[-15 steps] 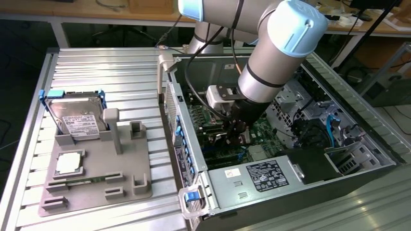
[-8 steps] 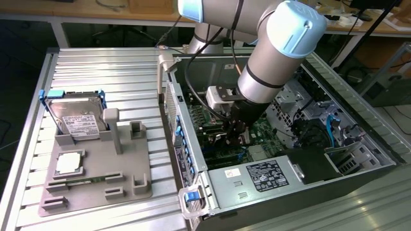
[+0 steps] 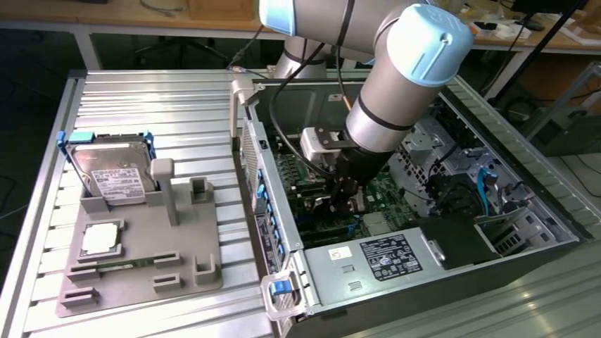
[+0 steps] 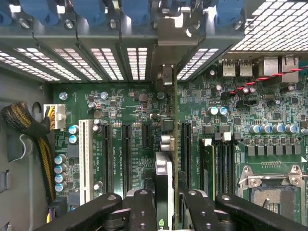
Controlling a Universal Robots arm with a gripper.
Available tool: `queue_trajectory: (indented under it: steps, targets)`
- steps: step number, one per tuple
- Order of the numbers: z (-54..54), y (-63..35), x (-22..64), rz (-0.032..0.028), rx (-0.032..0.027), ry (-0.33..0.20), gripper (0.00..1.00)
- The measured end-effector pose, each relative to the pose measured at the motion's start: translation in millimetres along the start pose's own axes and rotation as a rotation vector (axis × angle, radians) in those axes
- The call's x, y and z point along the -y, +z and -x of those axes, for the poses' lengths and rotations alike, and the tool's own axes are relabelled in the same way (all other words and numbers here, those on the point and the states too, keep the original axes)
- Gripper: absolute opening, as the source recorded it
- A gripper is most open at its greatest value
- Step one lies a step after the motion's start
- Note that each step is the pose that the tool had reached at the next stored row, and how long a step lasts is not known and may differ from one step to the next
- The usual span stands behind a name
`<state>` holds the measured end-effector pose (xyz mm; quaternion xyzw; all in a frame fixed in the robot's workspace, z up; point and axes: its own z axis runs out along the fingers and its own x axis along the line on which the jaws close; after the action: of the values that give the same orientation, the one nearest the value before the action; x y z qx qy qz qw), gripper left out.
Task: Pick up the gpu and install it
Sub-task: 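Insert the gpu into the slot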
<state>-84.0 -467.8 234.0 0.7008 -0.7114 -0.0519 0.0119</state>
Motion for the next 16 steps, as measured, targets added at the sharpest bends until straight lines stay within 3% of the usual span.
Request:
queue_trajectory:
  steps: [6, 8, 10, 11, 16]
  targets:
    - [0.0, 0.1, 0.1, -0.0001, 0.0002, 0.000, 0.27]
    - [0.9, -2.8, -0.1, -0.0018, 0.0042, 0.000, 0.31]
    - [0.9, -14.8, -1.3, 0.0000, 0.0000, 0.000, 0.43]
    - [1.2, -19.0, -1.7, -0.0004, 0.0009, 0.000, 0.43]
    - [2.4, -42.2, -3.8, -0.0001, 0.0003, 0.000, 0.67]
